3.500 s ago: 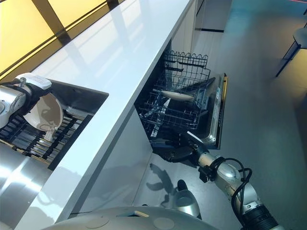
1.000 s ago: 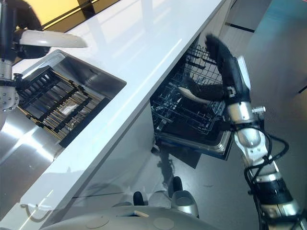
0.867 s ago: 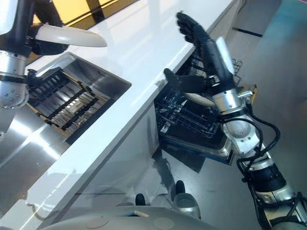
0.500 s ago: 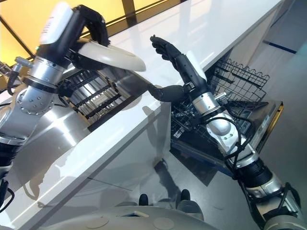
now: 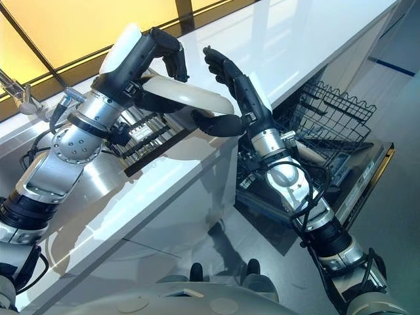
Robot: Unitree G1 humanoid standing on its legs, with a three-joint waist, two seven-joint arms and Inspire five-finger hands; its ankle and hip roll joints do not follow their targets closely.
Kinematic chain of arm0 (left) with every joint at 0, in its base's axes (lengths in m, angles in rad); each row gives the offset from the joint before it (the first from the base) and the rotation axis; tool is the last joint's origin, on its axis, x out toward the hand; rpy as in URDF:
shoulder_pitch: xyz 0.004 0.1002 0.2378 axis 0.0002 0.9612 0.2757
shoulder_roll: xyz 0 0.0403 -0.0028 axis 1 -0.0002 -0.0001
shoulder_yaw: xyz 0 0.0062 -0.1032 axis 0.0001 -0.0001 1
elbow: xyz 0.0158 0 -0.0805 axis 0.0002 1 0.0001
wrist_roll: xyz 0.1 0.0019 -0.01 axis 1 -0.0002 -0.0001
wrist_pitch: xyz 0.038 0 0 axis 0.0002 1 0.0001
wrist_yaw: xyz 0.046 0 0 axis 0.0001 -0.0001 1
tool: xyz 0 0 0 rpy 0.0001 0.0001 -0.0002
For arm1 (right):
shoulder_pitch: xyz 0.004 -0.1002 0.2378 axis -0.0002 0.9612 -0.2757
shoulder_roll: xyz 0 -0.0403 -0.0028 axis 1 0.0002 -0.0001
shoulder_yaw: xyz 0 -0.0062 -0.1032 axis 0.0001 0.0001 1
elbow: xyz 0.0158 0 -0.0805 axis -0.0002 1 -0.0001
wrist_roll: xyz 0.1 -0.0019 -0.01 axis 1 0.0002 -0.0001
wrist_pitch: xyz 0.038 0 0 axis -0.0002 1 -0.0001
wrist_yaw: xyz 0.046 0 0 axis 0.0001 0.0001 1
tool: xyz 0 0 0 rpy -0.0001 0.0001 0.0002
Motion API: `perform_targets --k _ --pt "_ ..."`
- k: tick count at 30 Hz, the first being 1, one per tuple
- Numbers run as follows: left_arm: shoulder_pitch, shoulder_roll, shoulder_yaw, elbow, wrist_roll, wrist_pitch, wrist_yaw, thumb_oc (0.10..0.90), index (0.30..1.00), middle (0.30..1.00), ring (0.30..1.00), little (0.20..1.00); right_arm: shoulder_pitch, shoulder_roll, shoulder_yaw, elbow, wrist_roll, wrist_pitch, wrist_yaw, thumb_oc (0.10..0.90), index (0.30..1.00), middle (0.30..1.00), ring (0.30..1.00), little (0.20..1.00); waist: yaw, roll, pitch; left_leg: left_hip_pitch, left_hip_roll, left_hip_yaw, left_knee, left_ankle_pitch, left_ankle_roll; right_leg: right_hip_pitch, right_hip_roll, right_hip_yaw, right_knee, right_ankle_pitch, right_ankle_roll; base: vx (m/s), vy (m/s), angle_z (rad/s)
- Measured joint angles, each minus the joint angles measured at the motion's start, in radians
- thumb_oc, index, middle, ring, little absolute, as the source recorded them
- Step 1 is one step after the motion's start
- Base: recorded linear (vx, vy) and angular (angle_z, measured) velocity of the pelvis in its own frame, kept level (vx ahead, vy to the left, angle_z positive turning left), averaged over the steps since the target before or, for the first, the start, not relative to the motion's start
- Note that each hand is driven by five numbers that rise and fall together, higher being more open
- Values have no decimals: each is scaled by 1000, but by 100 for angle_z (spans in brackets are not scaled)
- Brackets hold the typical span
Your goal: Pick up plates and place into dishwasher.
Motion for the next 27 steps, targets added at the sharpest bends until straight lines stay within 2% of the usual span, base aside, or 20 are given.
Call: perform_targets --k 3,9,10,11,17,21,23,27 --pt "0 -12 -3 -6 -12 13 -7 100 300 300 300 200 0 21 5 0 -9 6 -24 100 300 300 300 200 1 0 0 0 0 0 0 1 0 -1 0 1 0 -1 1 10 2 3" --pt "2 -12 1 -17 -58 31 -24 100 300 300 300 200 1 2 2 0 -41 12 -55 100 300 300 300 200 2 0 0 -1 -1 0 0 1 0 -1 0 2 0 -2 2 14 3 0" --pt "2 -12 1 -19 -64 31 -26 375 535 535 535 475 1 3 2 0 -41 10 -65 100 300 300 300 200 1 0 0 -2 -1 0 0 2 0 -2 0 2 0 -2 2 0 0 0" --pt "2 -14 0 -23 -68 31 -27 800 900 900 900 900 1 5 2 0 -41 8 -75 100 300 300 300 200 0 0 0 -3 -1 -1 0 2 0 -2 0 2 0 -2 2 45 4 1" --pt "7 -18 12 -39 -70 45 -17 800 900 900 900 900 1 4 -5 0 -61 -9 -118 100 300 300 300 200 3 1 -1 -5 -2 -10 0 3 0 -2 -1 1 0 -3 3 27 4 3" --pt "57 -17 44 -46 -68 44 -16 800 900 900 900 900 5 -7 -44 0 -66 -20 -152 100 300 300 300 200 10 1 -1 -6 -1 -12 -3 3 0 0 -2 -2 0 -4 2 6 3 2" --pt "101 -5 82 -45 -66 44 -16 800 900 900 900 900 19 -11 -100 0 -82 -45 -191 100 300 300 300 200 12 1 -1 -6 -1 -16 0 4 0 1 -2 -6 0 -5 2 18 6 6" --pt "203 7 191 -12 -64 43 -15 800 900 900 900 900 54 -17 -287 8 -104 -110 -292 100 300 300 300 200 23 2 -1 -7 -2 -30 -4 4 0 8 -4 -21 0 -10 3 28 12 11"
